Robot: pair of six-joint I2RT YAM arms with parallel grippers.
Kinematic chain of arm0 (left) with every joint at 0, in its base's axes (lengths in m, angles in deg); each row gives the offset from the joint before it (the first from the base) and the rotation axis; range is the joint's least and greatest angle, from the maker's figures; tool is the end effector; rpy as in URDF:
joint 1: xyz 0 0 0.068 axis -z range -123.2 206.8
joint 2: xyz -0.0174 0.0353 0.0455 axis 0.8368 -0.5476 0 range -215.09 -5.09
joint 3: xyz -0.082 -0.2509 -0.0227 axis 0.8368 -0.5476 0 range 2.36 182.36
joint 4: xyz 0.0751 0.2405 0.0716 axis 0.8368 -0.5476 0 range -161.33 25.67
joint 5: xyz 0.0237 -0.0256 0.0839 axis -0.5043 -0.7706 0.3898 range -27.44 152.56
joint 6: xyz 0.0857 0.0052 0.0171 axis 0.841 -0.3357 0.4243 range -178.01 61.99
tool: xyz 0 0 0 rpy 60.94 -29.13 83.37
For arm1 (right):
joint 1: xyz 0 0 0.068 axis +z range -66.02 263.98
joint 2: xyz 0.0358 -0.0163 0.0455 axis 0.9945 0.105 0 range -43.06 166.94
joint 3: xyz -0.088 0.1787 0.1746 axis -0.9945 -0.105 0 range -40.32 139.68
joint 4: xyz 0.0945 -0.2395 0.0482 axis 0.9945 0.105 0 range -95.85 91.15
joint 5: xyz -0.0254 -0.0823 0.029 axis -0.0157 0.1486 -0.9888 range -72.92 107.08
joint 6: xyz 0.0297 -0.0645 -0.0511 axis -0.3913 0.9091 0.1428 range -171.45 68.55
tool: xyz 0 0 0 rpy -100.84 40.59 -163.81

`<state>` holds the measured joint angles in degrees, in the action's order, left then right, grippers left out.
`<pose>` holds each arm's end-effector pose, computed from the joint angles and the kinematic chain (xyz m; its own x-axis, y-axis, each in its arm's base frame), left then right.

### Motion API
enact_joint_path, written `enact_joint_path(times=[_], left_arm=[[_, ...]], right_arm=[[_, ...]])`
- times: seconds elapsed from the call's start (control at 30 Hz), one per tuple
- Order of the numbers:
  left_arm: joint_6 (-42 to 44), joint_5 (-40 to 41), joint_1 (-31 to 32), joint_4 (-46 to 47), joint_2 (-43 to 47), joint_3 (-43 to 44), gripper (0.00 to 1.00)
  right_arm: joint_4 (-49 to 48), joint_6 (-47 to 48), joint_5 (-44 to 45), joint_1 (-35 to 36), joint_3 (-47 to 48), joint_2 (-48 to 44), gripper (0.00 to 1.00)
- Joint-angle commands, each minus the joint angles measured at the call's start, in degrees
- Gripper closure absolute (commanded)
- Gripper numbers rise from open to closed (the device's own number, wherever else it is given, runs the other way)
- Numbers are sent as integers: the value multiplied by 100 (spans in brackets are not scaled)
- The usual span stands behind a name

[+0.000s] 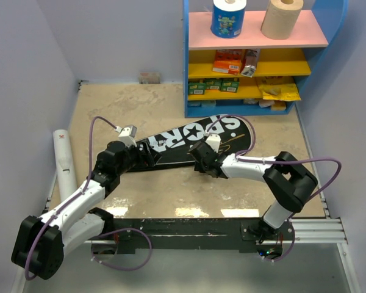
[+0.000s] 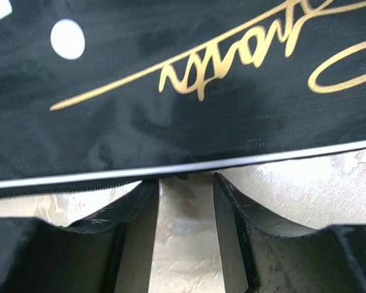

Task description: Pack up the badminton gear

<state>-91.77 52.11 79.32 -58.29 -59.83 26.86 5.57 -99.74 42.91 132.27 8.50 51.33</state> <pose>0.2271 -0.1093 0.1889 -0.6090 -0.3390 -0.7170 0.2298 0.7898 -0.5687 0.2464 0.2258 0.1147 -0.7549 0.1629 -0.6352 0.0745 0.9837 0.1637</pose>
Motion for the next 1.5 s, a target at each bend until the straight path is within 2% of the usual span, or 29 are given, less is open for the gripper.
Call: enact_joint_path(times=[0.0, 0.47, 0.67, 0.8, 0.9, 1.1, 1.23, 1.33, 1.47], left_arm=[[106, -62, 15, 231, 16, -32, 17], [124, -70, 6, 257, -19, -32, 16], [124, -79, 15, 266, -45, -41, 16], [124, -70, 15, 275, -72, -23, 17], [124, 8, 6, 187, -98, 55, 17], [247, 595, 6, -813, -475, 854, 15], [554, 1028, -90, -1569, -950, 1697, 11], [844, 1037, -283, -1939, -1240, 2233, 10], [1676, 1160, -319, -2528, -1670, 2885, 8]], right_arm=[[-148, -347, 415, -39, -100, 203, 57], [-535, -356, 590, -39, -30, 572, 67], [-588, -365, 555, -39, -74, 642, 84], [-588, -330, 573, -39, -144, 633, 100], [-562, -339, 520, -39, -214, 537, 100], [-159, -365, 625, -57, -346, -6, 100], [114, -286, 591, -144, -513, -586, 100], [194, -172, 398, -373, -759, -1148, 100], [317, 21, 257, -741, -1049, -1634, 100]])
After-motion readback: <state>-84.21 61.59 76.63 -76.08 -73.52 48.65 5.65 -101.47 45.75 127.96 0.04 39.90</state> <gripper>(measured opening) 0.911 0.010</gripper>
